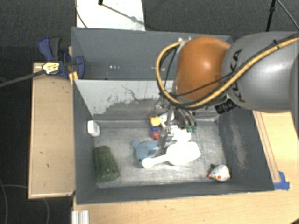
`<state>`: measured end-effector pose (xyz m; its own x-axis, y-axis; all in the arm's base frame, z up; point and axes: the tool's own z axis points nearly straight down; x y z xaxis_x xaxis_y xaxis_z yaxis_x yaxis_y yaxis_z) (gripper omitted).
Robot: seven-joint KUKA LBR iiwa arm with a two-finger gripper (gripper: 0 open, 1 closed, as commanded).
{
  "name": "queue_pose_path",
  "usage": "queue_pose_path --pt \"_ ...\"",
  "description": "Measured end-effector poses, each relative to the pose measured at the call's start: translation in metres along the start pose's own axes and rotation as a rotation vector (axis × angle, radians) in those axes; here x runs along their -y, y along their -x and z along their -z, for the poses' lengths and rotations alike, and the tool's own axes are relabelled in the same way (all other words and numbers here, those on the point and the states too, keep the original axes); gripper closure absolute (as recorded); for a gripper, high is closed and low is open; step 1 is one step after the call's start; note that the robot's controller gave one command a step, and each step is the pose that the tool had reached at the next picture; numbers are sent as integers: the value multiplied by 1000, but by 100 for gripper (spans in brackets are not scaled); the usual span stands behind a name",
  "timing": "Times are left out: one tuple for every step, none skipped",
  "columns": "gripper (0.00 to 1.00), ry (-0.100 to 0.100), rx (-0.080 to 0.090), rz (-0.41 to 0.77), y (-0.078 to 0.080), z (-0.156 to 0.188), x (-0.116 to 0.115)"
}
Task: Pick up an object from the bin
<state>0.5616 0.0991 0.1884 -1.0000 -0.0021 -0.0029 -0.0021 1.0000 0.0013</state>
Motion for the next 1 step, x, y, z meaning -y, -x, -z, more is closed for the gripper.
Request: queue_pose_path --pt "0 0 2 59 -34 -51 -4"
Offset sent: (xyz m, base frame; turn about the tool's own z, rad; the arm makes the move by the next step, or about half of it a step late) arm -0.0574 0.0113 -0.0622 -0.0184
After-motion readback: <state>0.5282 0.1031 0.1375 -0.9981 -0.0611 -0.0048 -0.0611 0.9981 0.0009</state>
